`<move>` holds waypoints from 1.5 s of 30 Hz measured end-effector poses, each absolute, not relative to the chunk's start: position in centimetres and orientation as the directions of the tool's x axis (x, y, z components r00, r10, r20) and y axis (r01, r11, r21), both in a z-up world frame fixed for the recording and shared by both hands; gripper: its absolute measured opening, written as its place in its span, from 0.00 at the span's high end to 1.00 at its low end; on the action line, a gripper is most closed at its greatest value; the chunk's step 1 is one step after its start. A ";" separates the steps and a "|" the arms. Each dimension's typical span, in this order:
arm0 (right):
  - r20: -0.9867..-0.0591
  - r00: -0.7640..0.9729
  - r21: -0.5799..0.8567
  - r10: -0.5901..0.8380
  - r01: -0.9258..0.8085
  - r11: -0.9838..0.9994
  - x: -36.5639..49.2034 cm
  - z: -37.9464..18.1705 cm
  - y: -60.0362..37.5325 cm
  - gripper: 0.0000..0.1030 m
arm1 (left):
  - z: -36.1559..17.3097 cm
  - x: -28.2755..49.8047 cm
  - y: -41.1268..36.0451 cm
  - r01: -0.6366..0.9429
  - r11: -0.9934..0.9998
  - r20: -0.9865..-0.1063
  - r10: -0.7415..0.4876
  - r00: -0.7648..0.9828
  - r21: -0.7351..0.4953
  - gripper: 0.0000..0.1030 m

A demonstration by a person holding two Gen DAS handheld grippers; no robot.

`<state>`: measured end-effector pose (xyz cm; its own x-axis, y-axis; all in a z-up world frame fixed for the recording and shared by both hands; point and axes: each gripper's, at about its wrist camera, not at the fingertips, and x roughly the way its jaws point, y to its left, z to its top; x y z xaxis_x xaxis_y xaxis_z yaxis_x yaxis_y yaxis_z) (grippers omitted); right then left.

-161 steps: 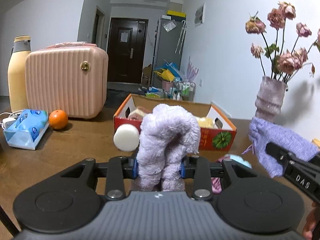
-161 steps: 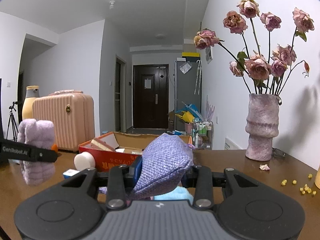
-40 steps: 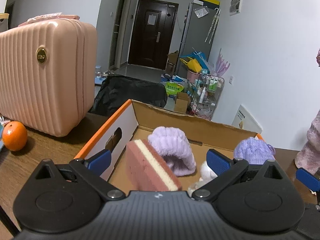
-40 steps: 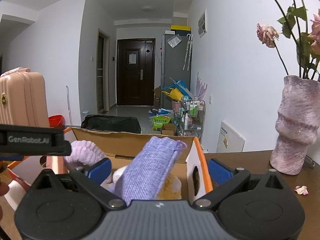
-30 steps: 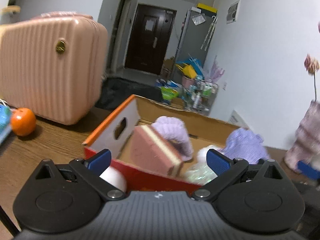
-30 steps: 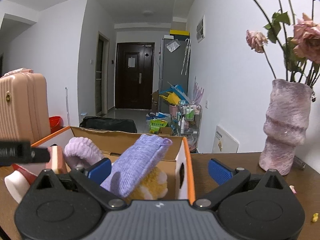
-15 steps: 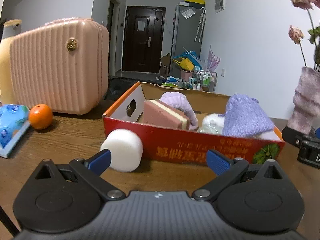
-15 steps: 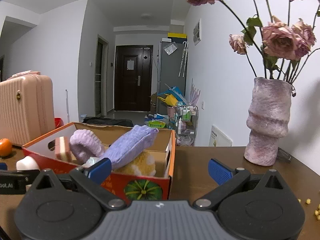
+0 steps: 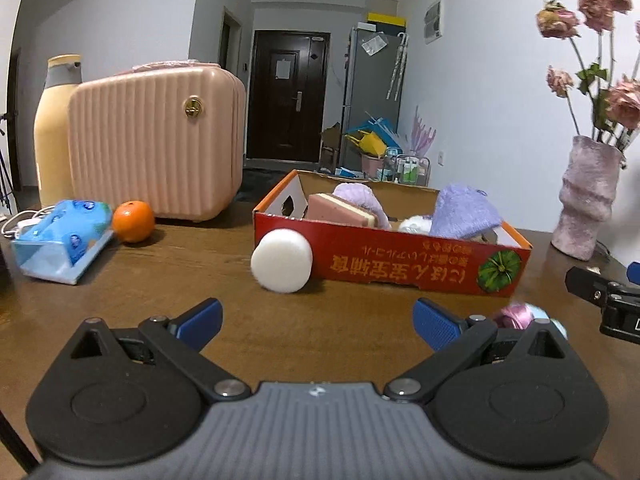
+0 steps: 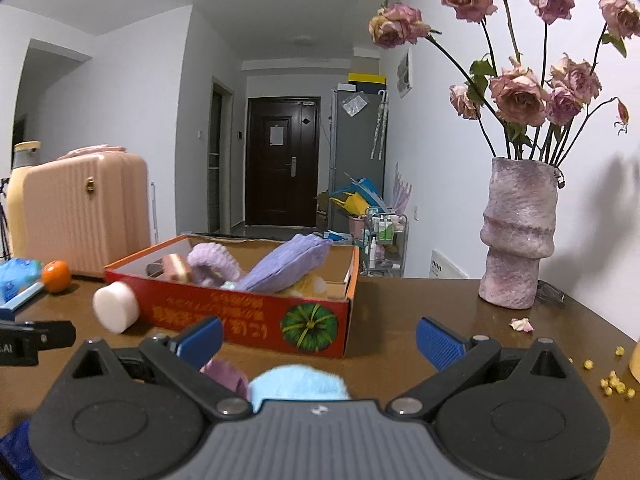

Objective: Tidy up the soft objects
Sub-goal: 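Withdraw both tools from the box back toward the table, then lower the left tool onto the blue handkerchief tissue pack and close it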

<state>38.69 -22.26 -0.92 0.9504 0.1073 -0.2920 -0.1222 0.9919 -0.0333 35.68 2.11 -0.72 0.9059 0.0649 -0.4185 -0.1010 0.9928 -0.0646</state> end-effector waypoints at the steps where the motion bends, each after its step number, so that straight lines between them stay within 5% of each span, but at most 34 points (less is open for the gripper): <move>1: -0.292 0.950 -0.036 0.110 -0.126 0.991 38.1 -0.9 -22.3 0.00 | -0.7 35.1 2.0 -0.096 0.994 -0.419 0.064 0.906 -0.056 0.00; 18: -0.329 0.931 -0.023 0.156 -0.173 0.985 30.5 -1.4 -22.0 0.00 | -0.7 27.8 1.5 -0.032 0.999 -0.413 0.035 0.910 0.014 0.00; 45: -0.412 0.894 0.007 0.176 -0.190 0.982 25.6 -2.4 -21.5 0.00 | -1.8 24.3 1.6 0.044 0.999 -0.540 -0.026 0.841 0.019 0.00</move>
<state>25.62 -21.54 -2.41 0.8940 0.1760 -0.4120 -0.1901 0.9817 0.0069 24.28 1.56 -1.79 0.8412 -0.0265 -0.5400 0.0435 0.9989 0.0188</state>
